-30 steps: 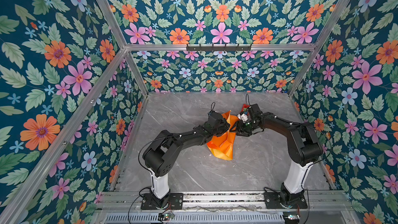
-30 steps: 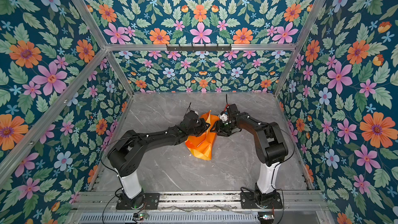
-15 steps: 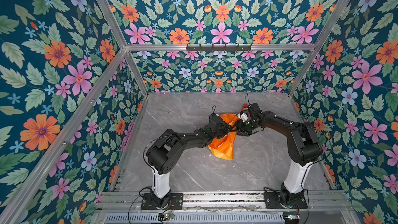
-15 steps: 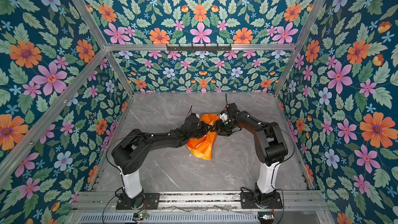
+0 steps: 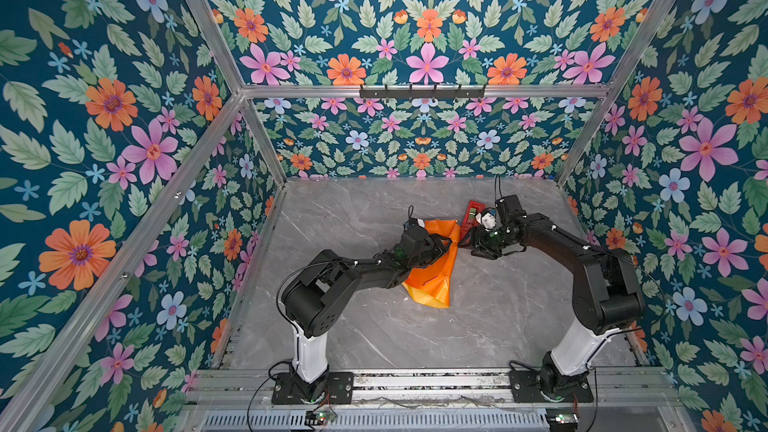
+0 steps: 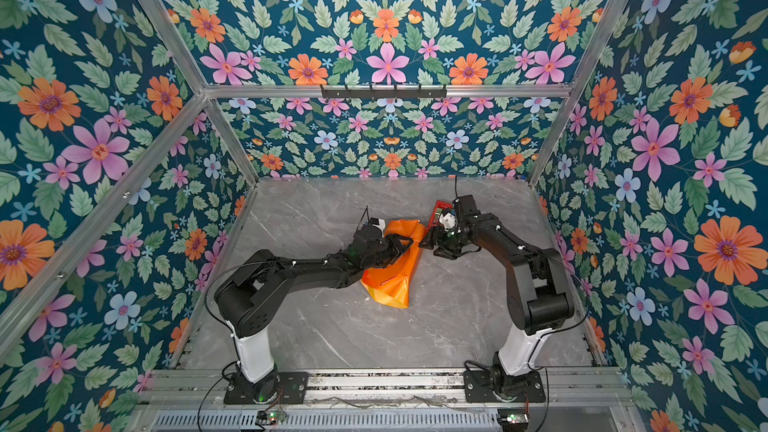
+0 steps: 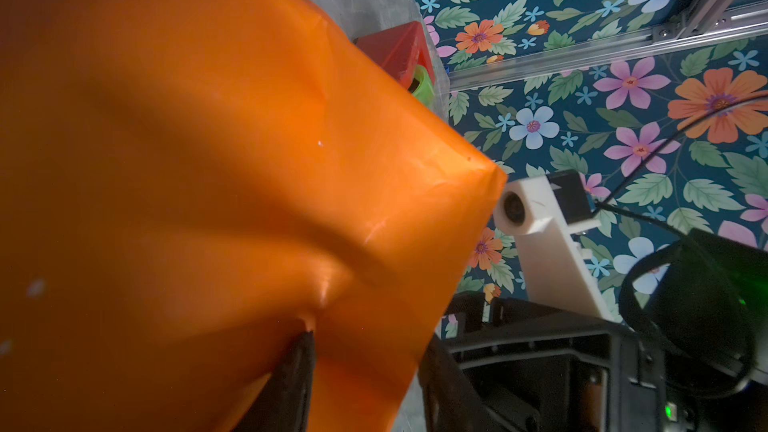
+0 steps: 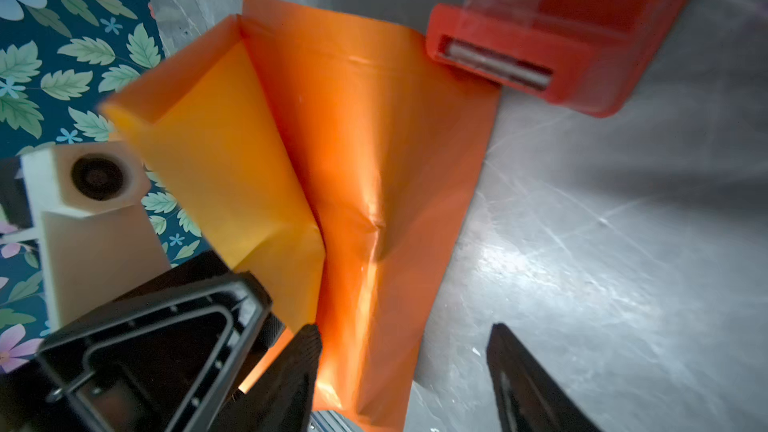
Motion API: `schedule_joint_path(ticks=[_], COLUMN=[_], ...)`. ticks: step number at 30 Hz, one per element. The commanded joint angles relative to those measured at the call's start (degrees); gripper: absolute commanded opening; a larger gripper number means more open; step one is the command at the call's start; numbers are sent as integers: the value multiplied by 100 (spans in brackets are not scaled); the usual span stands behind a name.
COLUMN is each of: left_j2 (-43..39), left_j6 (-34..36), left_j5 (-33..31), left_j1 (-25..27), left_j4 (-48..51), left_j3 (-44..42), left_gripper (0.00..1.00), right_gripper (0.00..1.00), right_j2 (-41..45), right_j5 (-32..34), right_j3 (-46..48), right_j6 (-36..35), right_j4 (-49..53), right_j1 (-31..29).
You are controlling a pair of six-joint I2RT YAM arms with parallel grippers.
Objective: Wrap the gift box in paper
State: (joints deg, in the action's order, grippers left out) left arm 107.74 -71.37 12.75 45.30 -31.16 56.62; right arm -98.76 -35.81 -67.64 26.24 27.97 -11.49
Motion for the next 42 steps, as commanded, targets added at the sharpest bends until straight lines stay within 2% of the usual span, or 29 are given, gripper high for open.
schedule_joint_path(ticks=[1,8,13,18,23,28,31,35,38,42], left_j2=[63,36,36,18,-18,-559,-1206,-1796,-1625,-1012], left_j6=[53,101,124,302,586,1407,2092,2660,3055,3726], left_j5=[209,174,140,79,138,62,-159,-146,435,930], left_j1=[25,23,40,43,66,46,-64,-714,-1293,-1445], left_j4=[804,839,832,890,919,1002,1298,1845,2335,3048], left_j3=[-28,-19,6,124,341,477,296,-156,-122,398], left_gripper=[48,50,51,51,53,57,66,75,76,78], right_gripper=[69,73,74,71,63,58,57,56,55,55], right_j2=[137,-41,-407,-566,-706,-748,-792,-837,-852,-857], right_j5=[-37,-271,-97,189,329,593,533,466,444,436], right_j3=[82,95,-131,99,293,378,385,323,304,295], right_j6=[329,1107,1198,1125,1037,708,631,562,534,514], right_j4=[-452,-1463,-1466,-1478,-1463,-1232,-1221,-1182,-1163,-1138], right_j1=[19,24,-41,-277,-315,-262,-249,-249,-249,-252])
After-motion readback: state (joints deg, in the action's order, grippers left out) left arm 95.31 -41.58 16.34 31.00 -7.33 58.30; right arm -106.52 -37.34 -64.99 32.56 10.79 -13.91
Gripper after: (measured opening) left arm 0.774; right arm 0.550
